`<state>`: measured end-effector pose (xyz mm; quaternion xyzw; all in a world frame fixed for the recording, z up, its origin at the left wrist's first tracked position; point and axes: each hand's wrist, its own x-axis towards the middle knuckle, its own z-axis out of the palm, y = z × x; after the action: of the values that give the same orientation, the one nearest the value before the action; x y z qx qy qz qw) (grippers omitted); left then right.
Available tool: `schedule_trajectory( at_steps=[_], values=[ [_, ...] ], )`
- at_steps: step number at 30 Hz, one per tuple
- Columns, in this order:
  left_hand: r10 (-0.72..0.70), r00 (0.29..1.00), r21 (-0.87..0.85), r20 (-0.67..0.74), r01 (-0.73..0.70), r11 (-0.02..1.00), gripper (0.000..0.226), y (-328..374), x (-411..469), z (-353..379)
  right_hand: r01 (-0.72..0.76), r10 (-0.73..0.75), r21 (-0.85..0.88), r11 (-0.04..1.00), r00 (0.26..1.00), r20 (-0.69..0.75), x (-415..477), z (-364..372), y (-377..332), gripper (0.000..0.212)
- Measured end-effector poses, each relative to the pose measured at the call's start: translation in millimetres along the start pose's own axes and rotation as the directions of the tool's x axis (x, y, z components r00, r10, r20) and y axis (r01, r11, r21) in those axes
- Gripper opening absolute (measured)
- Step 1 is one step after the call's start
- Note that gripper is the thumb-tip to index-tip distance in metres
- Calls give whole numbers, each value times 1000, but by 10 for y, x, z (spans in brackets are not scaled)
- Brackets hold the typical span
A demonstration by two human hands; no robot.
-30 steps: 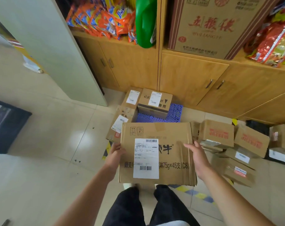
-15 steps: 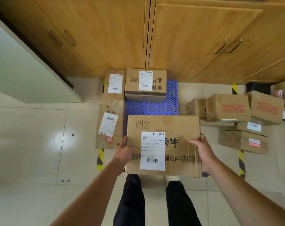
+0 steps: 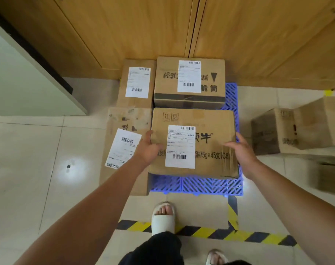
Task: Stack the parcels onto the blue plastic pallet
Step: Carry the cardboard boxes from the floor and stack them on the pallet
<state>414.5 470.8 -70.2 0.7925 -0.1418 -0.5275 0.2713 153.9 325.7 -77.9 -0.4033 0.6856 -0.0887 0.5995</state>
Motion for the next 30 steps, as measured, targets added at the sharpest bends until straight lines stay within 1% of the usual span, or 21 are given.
schedule_trajectory(
  at_steps=[3, 4, 5, 7, 10, 12, 14, 16, 18, 20, 23, 26, 28, 30],
  values=[
    [54, 998, 140, -16, -51, 989, 87, -77, 293, 34, 56, -56, -39, 998, 998, -12, 280, 122, 46, 76],
    [87, 996, 210, -17, -82, 974, 89, -82, 361, 60, 83, -84, -45, 995, 996, -20, 358, 147, 61, 75],
    [128, 992, 296, -22, -116, 948, 85, -104, 433, 88, 102, -103, -50, 994, 995, -18, 420, 168, 80, 74],
    [243, 969, 506, -33, -194, 840, 76, -126, 527, 140, 139, -141, -60, 988, 990, -22, 572, 201, 129, 73],
    [381, 924, 750, -23, -236, 618, 74, -212, 604, 176, 194, -196, -83, 978, 980, -19, 752, 219, 250, 74],
    [453, 892, 832, -1, -250, 495, 78, -277, 646, 168, 229, -231, -83, 970, 973, -6, 840, 235, 339, 76],
    [455, 890, 858, 37, -261, 442, 89, -311, 665, 159, 268, -267, -83, 960, 963, 13, 905, 246, 410, 78],
    [411, 908, 870, 84, -267, 414, 104, -357, 685, 164, 283, -282, -76, 956, 959, 22, 939, 243, 442, 78],
    [379, 918, 871, 115, -277, 406, 114, -408, 708, 157, 277, -275, -66, 959, 961, 41, 930, 238, 435, 79],
    [363, 922, 867, 134, -287, 408, 117, -430, 710, 135, 262, -258, -68, 963, 965, 53, 871, 231, 399, 79],
    [330, 932, 874, 150, -281, 396, 118, -390, 700, 107, 243, -240, -87, 966, 970, 48, 795, 229, 328, 78],
    [300, 941, 868, 159, -278, 412, 113, -288, 686, 111, 233, -228, -136, 963, 972, 48, 714, 227, 262, 77],
    [296, 946, 839, 134, -268, 474, 104, -186, 611, 91, 202, -197, -179, 963, 979, 44, 594, 184, 217, 74],
    [285, 958, 758, 33, -210, 617, 94, -105, 434, 42, 144, -143, -197, 970, 990, 15, 373, 87, 157, 76]
  ],
)
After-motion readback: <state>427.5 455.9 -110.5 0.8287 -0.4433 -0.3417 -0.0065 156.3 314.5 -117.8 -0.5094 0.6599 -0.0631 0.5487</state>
